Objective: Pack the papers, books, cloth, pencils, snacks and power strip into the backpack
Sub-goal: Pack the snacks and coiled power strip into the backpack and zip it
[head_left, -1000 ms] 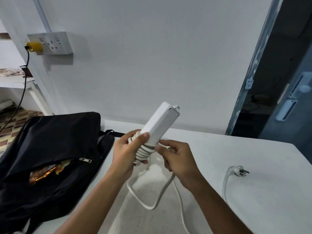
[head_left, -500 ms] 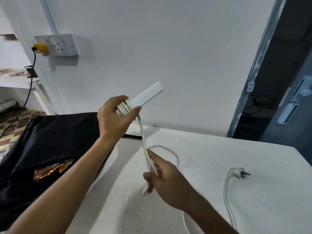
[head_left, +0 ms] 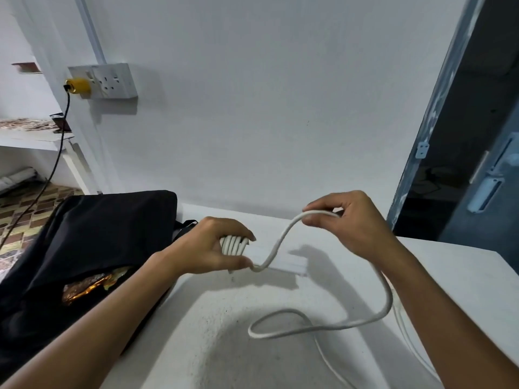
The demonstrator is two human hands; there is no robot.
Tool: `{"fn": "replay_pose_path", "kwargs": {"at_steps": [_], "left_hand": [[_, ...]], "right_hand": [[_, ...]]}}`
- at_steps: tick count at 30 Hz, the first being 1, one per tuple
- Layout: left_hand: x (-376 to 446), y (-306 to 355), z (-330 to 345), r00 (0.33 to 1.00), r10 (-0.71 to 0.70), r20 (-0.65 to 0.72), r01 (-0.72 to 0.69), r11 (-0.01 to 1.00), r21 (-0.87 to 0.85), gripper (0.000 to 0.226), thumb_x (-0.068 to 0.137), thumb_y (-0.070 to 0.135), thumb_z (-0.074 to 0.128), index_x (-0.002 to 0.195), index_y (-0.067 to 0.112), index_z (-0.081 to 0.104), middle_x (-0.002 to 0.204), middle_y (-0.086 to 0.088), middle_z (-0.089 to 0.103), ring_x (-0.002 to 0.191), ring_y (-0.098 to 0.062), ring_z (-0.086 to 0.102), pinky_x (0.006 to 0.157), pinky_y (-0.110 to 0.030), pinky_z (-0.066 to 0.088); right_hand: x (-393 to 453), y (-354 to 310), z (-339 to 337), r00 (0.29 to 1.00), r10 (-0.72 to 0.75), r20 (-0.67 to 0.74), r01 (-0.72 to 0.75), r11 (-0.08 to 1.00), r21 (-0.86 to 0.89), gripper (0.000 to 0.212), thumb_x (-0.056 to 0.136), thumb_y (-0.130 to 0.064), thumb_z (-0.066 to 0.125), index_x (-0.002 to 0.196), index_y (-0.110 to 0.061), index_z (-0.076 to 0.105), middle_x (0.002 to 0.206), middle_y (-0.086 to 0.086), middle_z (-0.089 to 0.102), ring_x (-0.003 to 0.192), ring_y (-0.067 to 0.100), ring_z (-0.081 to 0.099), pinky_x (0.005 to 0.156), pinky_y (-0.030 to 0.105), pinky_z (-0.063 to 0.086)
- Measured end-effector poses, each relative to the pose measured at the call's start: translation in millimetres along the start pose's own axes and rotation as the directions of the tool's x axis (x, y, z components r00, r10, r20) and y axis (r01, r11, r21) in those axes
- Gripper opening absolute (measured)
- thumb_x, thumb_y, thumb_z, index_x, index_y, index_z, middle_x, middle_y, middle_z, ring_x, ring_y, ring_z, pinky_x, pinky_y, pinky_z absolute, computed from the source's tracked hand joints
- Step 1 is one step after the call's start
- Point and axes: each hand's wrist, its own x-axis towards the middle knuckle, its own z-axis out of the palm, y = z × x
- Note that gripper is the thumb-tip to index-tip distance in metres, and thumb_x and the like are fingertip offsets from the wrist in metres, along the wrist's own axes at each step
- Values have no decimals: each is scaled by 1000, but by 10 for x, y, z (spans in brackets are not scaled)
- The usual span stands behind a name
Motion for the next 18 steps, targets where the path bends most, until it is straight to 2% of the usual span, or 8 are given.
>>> {"fn": "replay_pose_path", "kwargs": {"at_steps": [5,7,8,9,10,11,14,18], "left_hand": [[-76,284,59,997,-69,33,76,887,-456,43,65,35,77,107,30,71,99,-6,72,85,-30,69,69,-48,57],[-80,312,121,994,-105,23,95,764,-639,63,66,31,74,127,34,59,104,-5,68,75,-32,67,55,-41,57],[-71,332,165,991,-131,30,110,664,-740,70,66,29,76,132,34,53,105,-5,66,69,-32,65,48,-37,56],[-52,354,206,988,-151,31,111,553,-826,75,65,30,78,135,31,51,105,-8,65,63,-33,64,45,-35,54],[-25,369,242,985,-170,26,101,449,-888,77,66,33,80,137,27,50,107,-14,65,60,-35,62,44,-34,53],[4,383,262,980,-196,19,92,368,-925,75,69,36,78,138,22,50,109,-24,62,60,-35,60,45,-34,52],[58,433,249,943,-331,-16,105,343,-933,57,84,41,60,128,5,54,104,-44,51,66,-36,54,49,-34,49],[60,427,283,890,-456,10,159,291,-943,72,74,58,63,109,-5,59,88,-32,57,54,-32,55,45,-34,50]], "right_hand": [[159,239,157,970,217,106,-235,951,199,8,79,-13,74,85,-9,77,53,0,52,46,10,40,46,20,32],[121,399,406,905,353,-239,-374,926,-46,10,86,2,62,83,3,71,57,0,60,50,3,54,52,19,42],[44,360,494,862,348,-369,-434,882,-183,19,89,13,51,90,1,67,61,-7,60,50,-9,55,56,11,43],[-51,321,576,920,251,-301,-335,901,-276,27,90,15,46,97,-3,64,66,-16,55,52,-18,52,57,5,39],[-54,290,708,987,145,-74,-158,961,-227,32,90,12,47,90,-16,62,67,-25,50,52,-19,51,55,7,38],[-95,212,780,993,66,100,-42,974,-222,33,89,6,48,71,-19,57,60,-24,49,52,-10,52,53,13,35],[-121,261,849,989,-46,138,94,925,-368,27,94,-11,44,67,-14,47,67,0,53,62,15,52,57,28,35],[-174,243,906,986,-37,164,106,895,-434,32,97,-18,38,66,-19,39,71,1,49,65,21,50,59,31,36]]}}
